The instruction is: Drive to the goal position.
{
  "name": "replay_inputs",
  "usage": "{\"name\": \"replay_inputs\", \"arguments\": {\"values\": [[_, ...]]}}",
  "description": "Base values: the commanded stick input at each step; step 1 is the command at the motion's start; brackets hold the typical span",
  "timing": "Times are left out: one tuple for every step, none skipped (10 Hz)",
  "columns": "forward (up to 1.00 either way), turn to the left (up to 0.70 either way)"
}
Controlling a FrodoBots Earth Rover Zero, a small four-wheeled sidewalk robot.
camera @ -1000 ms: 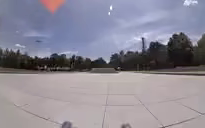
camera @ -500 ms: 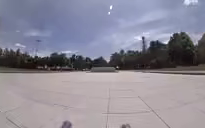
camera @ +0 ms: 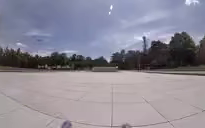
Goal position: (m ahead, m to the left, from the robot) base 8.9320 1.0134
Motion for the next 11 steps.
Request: {"name": "replay_inputs", "arguments": {"values": [[0.7,0.0],[0.7,0.0],[0.7,0.0],[0.7,0.0],[0.7,0.0],[0.7,0.0],[0.7,0.0],[0.7,0.0],[0.7,0.0],[0.7,0.0],[0.7,0.0]]}}
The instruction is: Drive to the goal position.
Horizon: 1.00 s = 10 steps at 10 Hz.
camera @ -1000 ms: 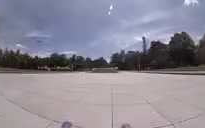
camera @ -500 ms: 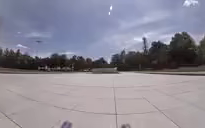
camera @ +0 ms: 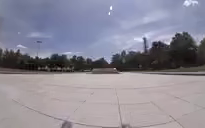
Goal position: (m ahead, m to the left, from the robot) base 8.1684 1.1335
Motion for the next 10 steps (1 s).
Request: {"name": "replay_inputs", "arguments": {"values": [[0.7,0.0],[0.7,0.0],[0.7,0.0],[0.7,0.0],[0.7,0.0],[0.7,0.0],[0.7,0.0],[0.7,0.0],[0.7,0.0],[0.7,0.0]]}}
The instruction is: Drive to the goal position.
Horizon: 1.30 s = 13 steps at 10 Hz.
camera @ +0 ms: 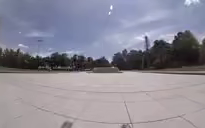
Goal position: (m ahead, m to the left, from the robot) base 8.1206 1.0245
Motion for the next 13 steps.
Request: {"name": "replay_inputs", "arguments": {"values": [[0.7,0.0],[0.7,0.0],[0.7,0.0],[0.7,0.0],[0.7,0.0],[0.7,0.0],[0.7,0.0],[0.7,0.0],[0.7,0.0],[0.7,0.0],[0.7,0.0],[0.7,0.0],[0.7,0.0]]}}
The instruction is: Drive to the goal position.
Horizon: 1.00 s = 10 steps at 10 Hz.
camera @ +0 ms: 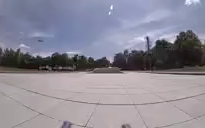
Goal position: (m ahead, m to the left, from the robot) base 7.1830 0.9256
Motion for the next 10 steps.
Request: {"name": "replay_inputs", "arguments": {"values": [[0.7,0.0],[0.7,0.0],[0.7,0.0],[0.7,0.0],[0.7,0.0],[0.7,0.0],[0.7,0.0],[0.7,0.0],[0.7,0.0],[0.7,0.0]]}}
